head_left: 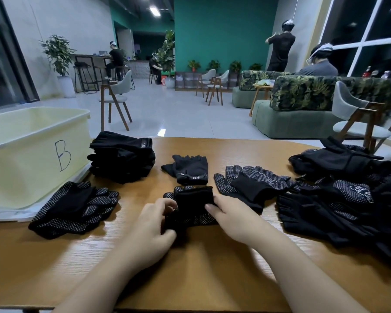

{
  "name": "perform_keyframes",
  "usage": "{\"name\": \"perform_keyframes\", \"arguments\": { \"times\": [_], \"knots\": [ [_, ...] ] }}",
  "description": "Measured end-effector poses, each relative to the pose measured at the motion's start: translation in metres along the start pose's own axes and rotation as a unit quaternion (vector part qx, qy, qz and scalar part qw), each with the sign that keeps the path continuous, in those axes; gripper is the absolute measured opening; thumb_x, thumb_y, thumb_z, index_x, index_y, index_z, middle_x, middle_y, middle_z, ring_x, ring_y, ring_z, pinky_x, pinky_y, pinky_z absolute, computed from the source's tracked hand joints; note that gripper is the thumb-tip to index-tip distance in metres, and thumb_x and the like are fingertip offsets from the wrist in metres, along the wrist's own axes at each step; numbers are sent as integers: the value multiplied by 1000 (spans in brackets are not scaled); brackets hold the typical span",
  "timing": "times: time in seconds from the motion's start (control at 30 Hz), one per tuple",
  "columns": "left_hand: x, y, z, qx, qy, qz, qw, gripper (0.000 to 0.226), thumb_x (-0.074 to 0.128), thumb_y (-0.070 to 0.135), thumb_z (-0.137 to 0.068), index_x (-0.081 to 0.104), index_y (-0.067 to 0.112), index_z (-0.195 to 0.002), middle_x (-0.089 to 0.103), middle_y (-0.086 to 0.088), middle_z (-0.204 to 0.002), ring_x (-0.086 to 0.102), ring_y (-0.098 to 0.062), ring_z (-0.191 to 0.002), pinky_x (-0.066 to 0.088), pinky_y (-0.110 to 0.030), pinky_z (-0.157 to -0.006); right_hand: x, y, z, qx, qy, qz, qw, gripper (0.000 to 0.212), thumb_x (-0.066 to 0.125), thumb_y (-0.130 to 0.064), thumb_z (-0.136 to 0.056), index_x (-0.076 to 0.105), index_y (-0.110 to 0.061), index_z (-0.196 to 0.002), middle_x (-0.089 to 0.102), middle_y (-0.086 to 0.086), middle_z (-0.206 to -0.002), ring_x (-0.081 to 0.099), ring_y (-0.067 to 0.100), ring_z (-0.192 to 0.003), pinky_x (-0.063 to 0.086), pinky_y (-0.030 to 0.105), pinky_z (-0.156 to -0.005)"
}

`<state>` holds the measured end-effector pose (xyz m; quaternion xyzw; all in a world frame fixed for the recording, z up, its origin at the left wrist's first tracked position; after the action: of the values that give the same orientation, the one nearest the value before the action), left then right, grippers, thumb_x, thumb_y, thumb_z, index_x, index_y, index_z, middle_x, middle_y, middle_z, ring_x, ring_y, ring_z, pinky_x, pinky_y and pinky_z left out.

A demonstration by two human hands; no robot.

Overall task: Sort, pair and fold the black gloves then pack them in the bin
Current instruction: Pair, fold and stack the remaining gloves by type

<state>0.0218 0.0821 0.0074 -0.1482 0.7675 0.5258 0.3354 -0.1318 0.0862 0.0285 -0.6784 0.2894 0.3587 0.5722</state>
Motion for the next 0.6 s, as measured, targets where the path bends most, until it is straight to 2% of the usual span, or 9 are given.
{"name": "perform_keyframes", "arguments": {
  "times": [0.07,0.1,0.27,0.47,0.53,0.6],
  "knots": [
    [-2,-3,-5,-18,21,-26,999,41,58,39,-82,41,36,-119,47,8,-108,51,-4,-97,43,-25,-89,0,-1,-10,11,2,4,1000,24,36,-32,-101,49,-11,-100,62,8,-96,57,26,-90,43,37,-79],
    [-4,-4,-9,-31,33,-28,999,41,59,41,-85,39,35,-120,49,6,-108,52,-6,-97,43,-27,-89,0,-3,-14,16,2,6,1000,25,35,-32,-101,47,-10,-97,61,9,-95,56,27,-90,42,37,-79],
    [-8,-9,-26,-76,75,-59,993,33,51,36,-92,37,24,-119,55,-3,-102,54,-16,-91,39,-28,-71,3,0,-29,42,38,21,998,23,31,-30,-102,40,-13,-90,55,6,-85,53,27,-81,41,38,-72],
    [-16,0,-23,-57,150,-84,983,21,50,28,-94,30,24,-101,55,-3,-88,54,-20,-78,37,-31,-63,-4,1,-28,57,149,115,981,27,39,-37,-100,47,-17,-116,59,0,-115,55,22,-107,41,33,-77],
    [-18,6,-21,-40,163,-90,982,21,50,27,-94,30,23,-98,51,0,-84,50,-20,-75,31,-30,-60,-10,1,-26,48,183,119,975,29,45,-38,-97,46,-19,-119,56,-3,-118,50,19,-111,41,31,-80],
    [-19,9,-20,-29,172,-95,980,19,51,26,-93,32,21,-96,45,2,-84,45,-18,-76,29,-29,-62,-16,-6,-22,8,219,140,966,27,52,-36,-94,50,-19,-114,54,-3,-113,47,19,-107,41,29,-82]
  ]
}}
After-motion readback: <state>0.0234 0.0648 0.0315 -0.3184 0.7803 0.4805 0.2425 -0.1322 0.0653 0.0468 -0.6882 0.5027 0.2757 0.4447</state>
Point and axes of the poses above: each hand's wrist, its own z-axis away from the middle knuckle, its own x-axis out of the palm, y = z × x, the point moved 10 cm from there along -z, towards the middle knuckle
